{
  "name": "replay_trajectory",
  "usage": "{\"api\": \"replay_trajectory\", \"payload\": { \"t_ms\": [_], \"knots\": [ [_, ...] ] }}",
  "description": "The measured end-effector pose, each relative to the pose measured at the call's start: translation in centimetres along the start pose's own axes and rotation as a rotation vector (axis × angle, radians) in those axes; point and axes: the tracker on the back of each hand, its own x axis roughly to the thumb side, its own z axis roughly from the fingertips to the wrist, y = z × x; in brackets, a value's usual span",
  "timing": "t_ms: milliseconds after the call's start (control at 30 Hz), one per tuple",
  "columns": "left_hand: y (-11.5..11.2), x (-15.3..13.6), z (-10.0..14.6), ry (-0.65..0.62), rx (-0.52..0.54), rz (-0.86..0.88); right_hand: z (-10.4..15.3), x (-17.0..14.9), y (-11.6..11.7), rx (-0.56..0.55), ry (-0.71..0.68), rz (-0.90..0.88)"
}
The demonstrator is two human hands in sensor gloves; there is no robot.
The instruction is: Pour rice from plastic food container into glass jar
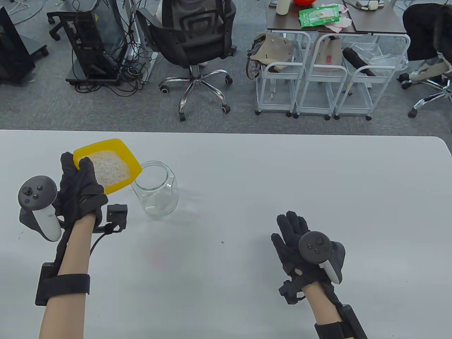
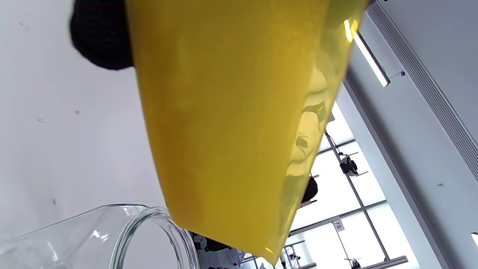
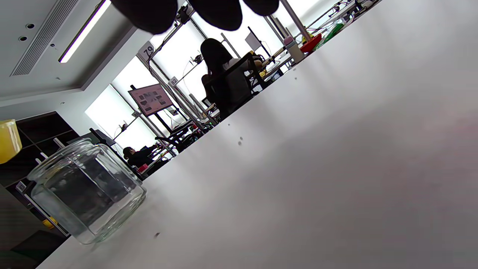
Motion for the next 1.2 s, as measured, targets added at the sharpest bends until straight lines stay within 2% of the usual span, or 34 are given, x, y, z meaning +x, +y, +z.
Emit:
{"api": "replay_trajectory", "payload": {
  "t_ms": [267,600,1200],
  "knots": [
    [-1.1,1.0,-1.2,0.003,0.048,-0.092,-0.1,0.0,0.0,0.01,0.002,-0.017],
    [-2.9,2.8,-1.1,-0.118,0.12,-0.324,-0.2,0.1,0.0,0.015,0.0,-0.028],
    [-5.0,4.0,-0.8,-0.18,0.152,-0.461,-0.3,0.1,0.0,0.02,-0.008,-0.053]
  ]
}}
